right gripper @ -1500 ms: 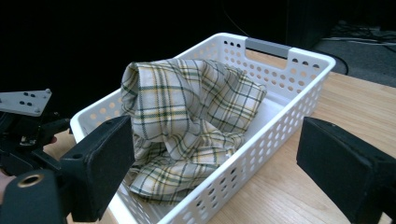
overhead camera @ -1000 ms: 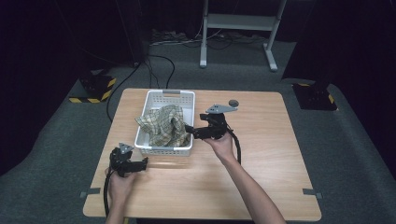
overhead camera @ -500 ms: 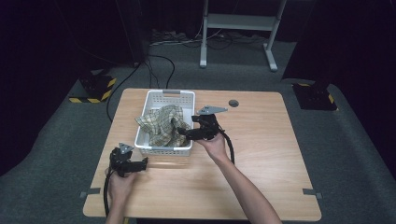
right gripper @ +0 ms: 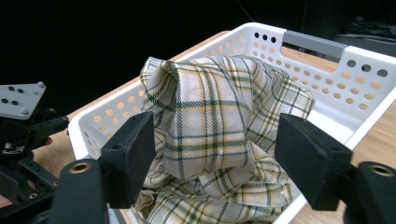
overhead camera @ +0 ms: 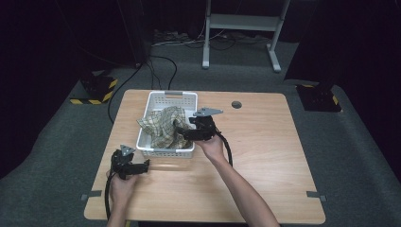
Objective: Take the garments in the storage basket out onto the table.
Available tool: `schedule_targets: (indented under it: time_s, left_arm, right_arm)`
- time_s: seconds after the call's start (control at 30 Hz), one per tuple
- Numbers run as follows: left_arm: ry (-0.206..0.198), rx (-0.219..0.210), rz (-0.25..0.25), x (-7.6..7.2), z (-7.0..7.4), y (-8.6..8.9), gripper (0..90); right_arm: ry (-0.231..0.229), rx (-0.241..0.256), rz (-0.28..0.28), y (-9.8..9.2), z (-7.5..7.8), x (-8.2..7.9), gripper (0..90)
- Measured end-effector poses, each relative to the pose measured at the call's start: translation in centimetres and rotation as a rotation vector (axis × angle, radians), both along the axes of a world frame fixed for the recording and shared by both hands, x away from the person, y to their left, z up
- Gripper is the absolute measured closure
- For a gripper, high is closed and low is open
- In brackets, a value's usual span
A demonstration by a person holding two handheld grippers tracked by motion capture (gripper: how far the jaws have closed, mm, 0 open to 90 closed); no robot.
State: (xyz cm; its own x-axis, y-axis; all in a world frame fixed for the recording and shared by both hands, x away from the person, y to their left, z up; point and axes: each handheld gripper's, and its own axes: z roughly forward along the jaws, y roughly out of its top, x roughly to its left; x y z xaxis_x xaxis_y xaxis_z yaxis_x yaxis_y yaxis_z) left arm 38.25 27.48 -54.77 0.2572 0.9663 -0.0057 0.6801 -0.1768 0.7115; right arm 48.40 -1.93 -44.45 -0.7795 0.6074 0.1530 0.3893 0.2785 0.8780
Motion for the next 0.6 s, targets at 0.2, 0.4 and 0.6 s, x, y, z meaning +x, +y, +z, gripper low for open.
schedule_targets:
  time_s: [0.2, 0.4, 0.6]
  left_arm:
    - [-0.002, 0.0, 0.001, -0.01, 0.0, 0.02, 4.9]
    - [-0.002, 0.0, 0.002, -0.02, 0.0, 0.03, 5.0]
    - [-0.002, 0.0, 0.002, -0.03, 0.0, 0.02, 5.0]
  right_arm:
    - [-0.005, -0.007, 0.005, 0.5, -0.12, 0.12, 40.5]
    - [-0.003, -0.003, 0.005, 0.75, -0.38, 0.35, 59.6]
    - [0.036, 0.018, 0.011, 0.7, -0.47, 0.81, 79.8]
